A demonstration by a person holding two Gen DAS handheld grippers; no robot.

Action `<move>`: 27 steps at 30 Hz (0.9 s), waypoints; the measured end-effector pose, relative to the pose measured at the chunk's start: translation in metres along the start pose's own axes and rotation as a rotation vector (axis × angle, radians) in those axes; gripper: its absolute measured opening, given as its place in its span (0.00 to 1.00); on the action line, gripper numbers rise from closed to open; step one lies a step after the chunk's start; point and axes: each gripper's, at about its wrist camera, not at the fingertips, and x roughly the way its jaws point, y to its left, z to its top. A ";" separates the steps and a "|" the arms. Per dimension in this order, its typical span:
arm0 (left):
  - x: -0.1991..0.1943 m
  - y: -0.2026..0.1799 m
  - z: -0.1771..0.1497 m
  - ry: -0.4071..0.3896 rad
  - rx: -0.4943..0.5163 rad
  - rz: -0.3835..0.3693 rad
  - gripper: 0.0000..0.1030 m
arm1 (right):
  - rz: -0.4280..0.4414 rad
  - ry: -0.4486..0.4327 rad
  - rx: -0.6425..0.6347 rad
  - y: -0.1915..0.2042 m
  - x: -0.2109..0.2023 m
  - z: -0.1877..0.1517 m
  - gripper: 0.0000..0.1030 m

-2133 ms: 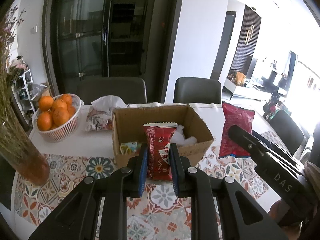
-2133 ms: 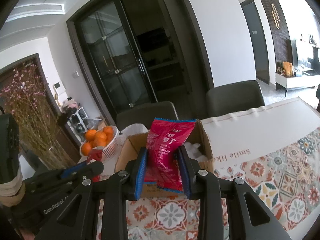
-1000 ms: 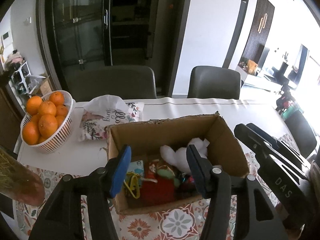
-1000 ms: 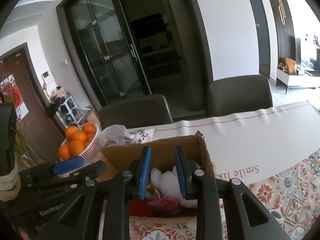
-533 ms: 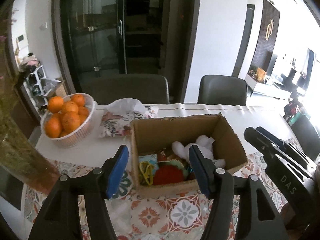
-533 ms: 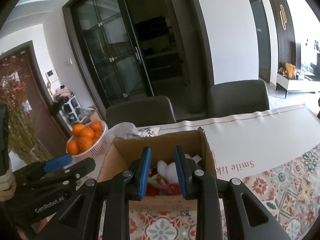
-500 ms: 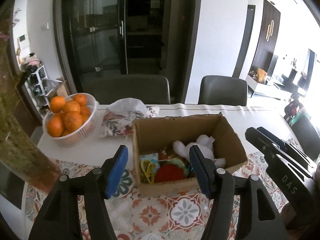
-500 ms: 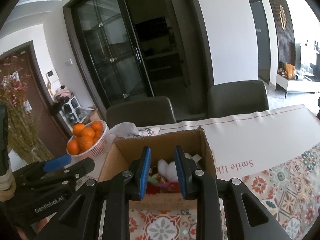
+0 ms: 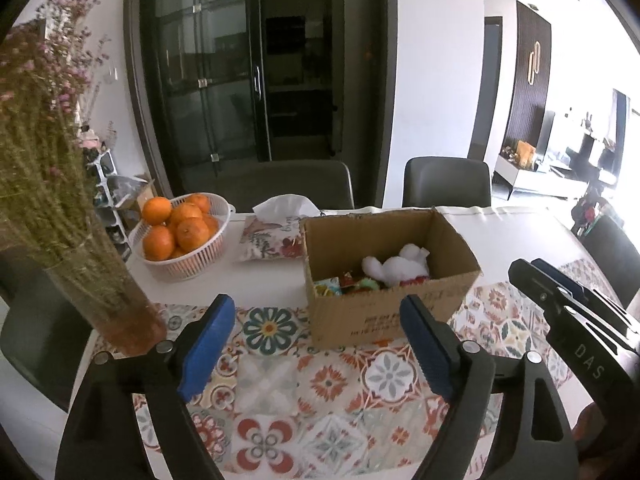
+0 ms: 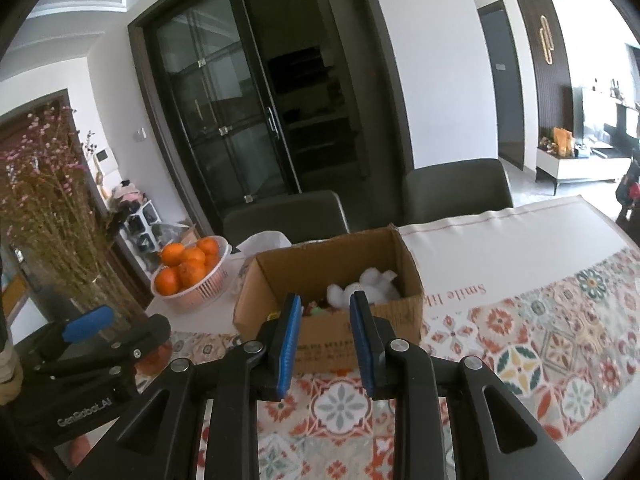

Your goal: Organize soft objects

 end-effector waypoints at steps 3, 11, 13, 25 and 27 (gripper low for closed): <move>-0.015 0.003 -0.011 -0.010 0.013 -0.006 0.89 | -0.009 -0.007 0.003 0.003 -0.016 -0.010 0.29; -0.054 0.002 -0.042 -0.041 0.029 0.006 0.96 | -0.059 -0.040 -0.013 0.010 -0.062 -0.034 0.55; -0.065 0.002 -0.048 -0.054 0.025 0.010 0.98 | -0.070 -0.048 -0.018 0.011 -0.074 -0.039 0.60; -0.132 -0.019 -0.094 -0.109 -0.005 0.030 1.00 | -0.078 -0.056 -0.048 -0.003 -0.147 -0.070 0.69; -0.142 -0.022 -0.102 -0.116 -0.007 0.038 1.00 | -0.078 -0.057 -0.051 -0.007 -0.160 -0.076 0.72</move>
